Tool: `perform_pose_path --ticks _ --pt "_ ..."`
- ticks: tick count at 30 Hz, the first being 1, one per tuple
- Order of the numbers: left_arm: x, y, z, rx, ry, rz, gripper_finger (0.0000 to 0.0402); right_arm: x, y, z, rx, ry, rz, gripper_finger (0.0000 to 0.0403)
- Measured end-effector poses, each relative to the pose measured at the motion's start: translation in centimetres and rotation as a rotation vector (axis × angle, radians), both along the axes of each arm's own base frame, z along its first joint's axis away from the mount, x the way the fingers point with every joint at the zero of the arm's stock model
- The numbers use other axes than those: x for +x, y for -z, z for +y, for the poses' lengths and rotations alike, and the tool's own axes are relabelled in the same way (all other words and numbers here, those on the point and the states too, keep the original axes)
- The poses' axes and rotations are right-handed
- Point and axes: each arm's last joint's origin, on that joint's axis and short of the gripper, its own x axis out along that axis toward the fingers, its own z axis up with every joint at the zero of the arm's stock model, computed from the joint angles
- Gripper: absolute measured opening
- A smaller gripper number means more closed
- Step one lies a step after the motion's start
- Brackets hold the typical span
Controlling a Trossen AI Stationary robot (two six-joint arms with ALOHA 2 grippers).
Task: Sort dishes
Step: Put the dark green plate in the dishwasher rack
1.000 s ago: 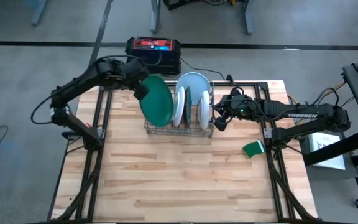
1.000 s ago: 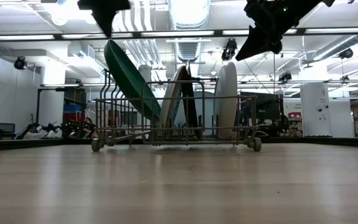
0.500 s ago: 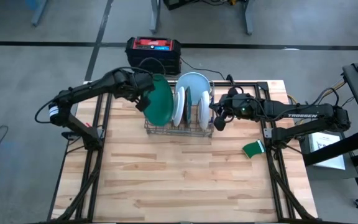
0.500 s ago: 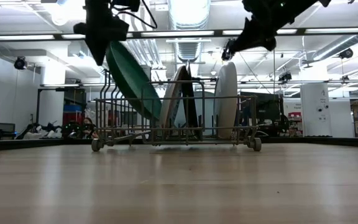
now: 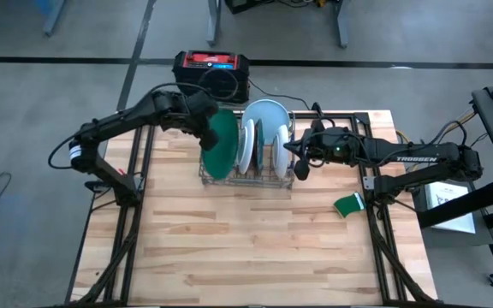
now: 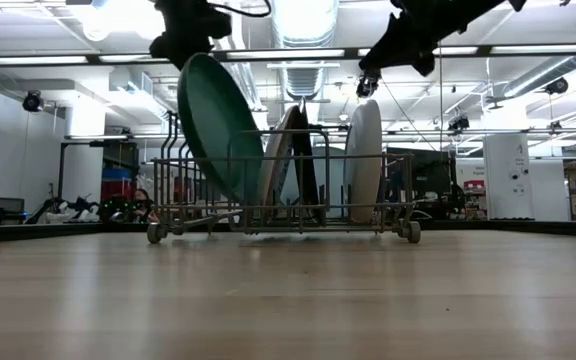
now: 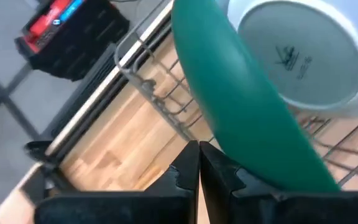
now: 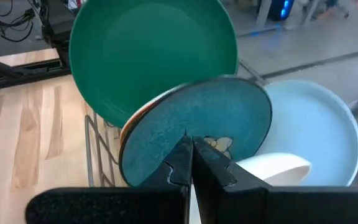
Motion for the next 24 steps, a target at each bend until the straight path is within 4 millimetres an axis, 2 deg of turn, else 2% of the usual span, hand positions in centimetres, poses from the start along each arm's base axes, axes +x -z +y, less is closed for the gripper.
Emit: perform_pose_path --ticks 3,6,10,13,18,21,24 --pt "-0.6 -1.0 0.0 0.057 -0.023 0.044 0.0001 0.2 -0.6 0.0 -0.087 -0.063 -0.03 0.0" --pt "-1.3 -2.9 -0.2 0.096 -0.025 0.03 0.0001 0.6 -1.6 0.1 -0.202 -0.114 -0.11 0.0" --pt "-3.2 -6.7 -1.0 0.115 -0.015 0.007 0.0001 0.8 -3.5 -0.4 -0.323 -0.117 -0.167 0.0" --pt "-4.9 -9.9 -1.6 0.173 -0.004 -0.107 0.0001 1.4 -5.6 -1.4 -0.343 -0.088 -0.144 0.0" --pt "-7.7 -14.2 -2.7 0.258 0.022 -0.262 0.0001 4.6 -7.6 -2.9 -0.367 -0.186 -0.053 0.0" --pt "-8.7 -15.6 -3.1 0.298 0.038 -0.319 0.0001 6.9 -8.6 -3.4 -0.44 -0.258 -0.045 0.0" --pt "-9.7 -16.0 -3.5 0.323 0.066 -0.345 0.0001 9.3 -9.3 -4.0 -0.536 -0.282 -0.024 0.0"
